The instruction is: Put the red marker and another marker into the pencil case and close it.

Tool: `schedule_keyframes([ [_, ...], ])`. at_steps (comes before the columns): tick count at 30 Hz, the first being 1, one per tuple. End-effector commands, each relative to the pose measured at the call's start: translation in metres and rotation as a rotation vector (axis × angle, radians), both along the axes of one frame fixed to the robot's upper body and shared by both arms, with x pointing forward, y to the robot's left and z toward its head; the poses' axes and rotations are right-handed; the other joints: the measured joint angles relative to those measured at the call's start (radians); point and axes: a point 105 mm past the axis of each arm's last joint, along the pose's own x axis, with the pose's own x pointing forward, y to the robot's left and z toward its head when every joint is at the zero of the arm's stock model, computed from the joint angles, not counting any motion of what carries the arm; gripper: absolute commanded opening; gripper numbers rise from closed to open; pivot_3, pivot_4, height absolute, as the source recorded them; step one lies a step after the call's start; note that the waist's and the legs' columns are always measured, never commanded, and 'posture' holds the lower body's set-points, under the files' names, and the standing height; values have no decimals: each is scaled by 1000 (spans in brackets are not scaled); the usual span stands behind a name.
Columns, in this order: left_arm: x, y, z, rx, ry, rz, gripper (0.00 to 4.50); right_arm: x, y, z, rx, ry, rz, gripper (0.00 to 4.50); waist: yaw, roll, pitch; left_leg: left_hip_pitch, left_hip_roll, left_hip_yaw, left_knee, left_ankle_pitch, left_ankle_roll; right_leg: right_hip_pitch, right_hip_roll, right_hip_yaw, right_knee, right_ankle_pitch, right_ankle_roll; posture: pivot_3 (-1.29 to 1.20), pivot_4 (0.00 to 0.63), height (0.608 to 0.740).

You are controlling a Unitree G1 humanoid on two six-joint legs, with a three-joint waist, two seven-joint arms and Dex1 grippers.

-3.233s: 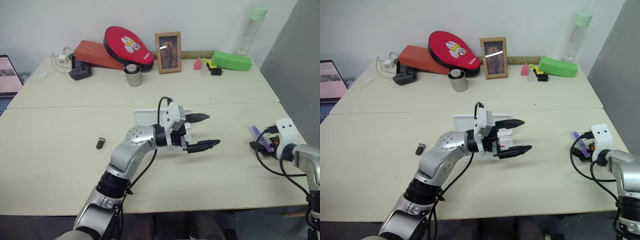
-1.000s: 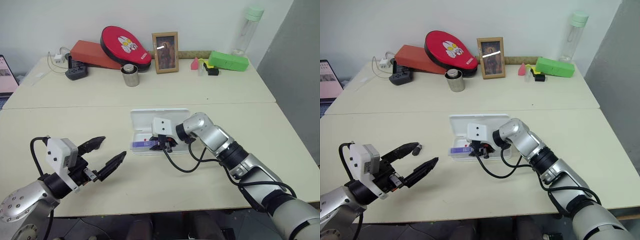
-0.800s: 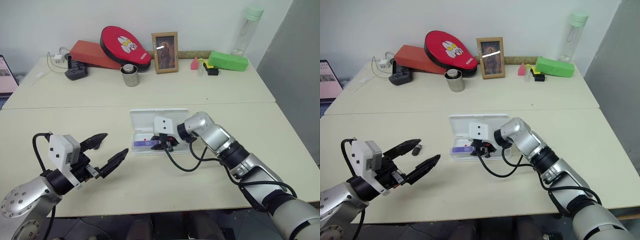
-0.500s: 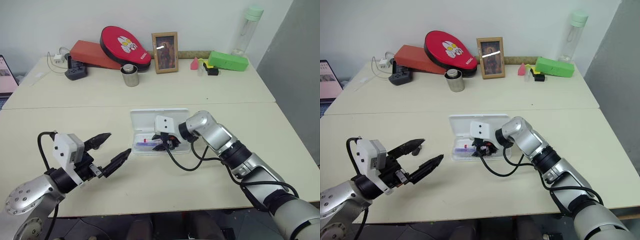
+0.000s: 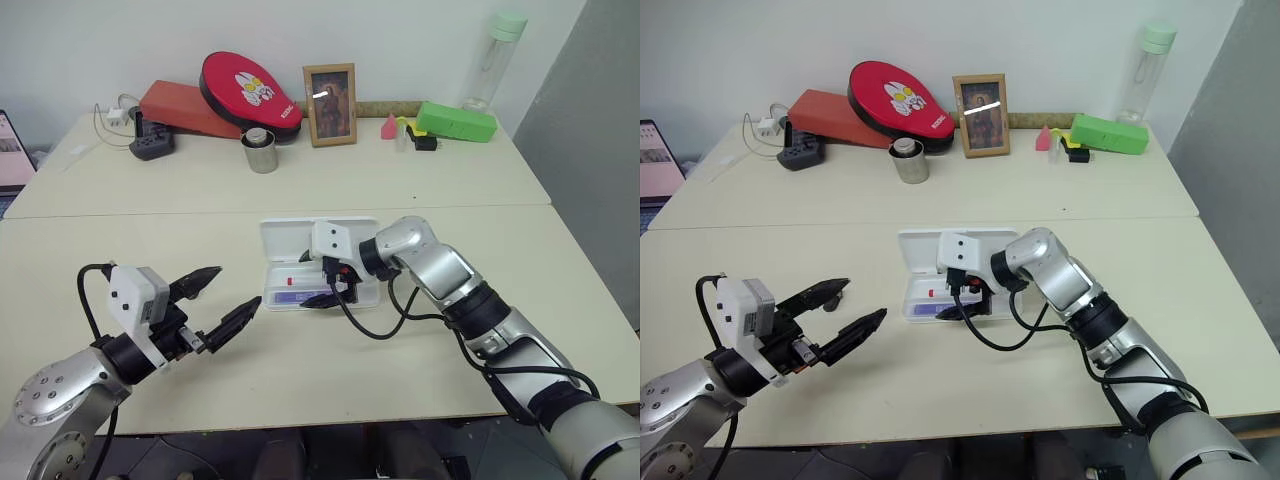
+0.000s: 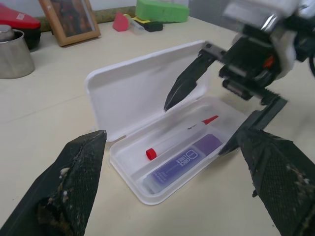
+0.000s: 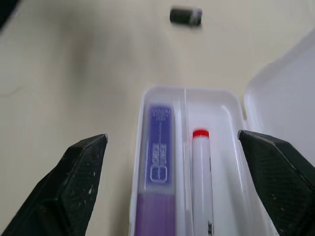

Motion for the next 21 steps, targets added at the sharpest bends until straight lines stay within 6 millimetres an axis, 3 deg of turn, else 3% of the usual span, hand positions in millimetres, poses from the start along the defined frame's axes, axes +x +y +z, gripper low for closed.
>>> schedule_keyframes([
  [1,15,31,2,0,-24,185,4500,-17,-4,31,146,17,46,4494,0,0,0,0,0,0,0,0,0,0,0,0,0,0,0,0,150,740],
  [5,35,60,-14,18,38,368,4500,-27,-12,55,273,29,51,4494,0,0,0,0,0,0,0,0,0,0,0,-1,0,0,0,0,150,740],
  [8,47,75,-29,6,101,447,4500,-29,-16,63,317,4,29,4494,0,0,0,0,0,0,0,0,0,0,0,-2,0,0,0,0,150,740],
  [13,59,73,-55,-24,221,445,4500,-28,-22,63,334,2,-11,4494,0,0,0,0,0,0,0,0,0,0,0,-2,0,0,0,0,150,740],
  [21,65,69,-77,35,322,421,4500,-23,-28,68,353,-28,-63,4494,0,0,0,0,0,0,0,0,0,0,0,-1,0,0,0,0,150,740],
])
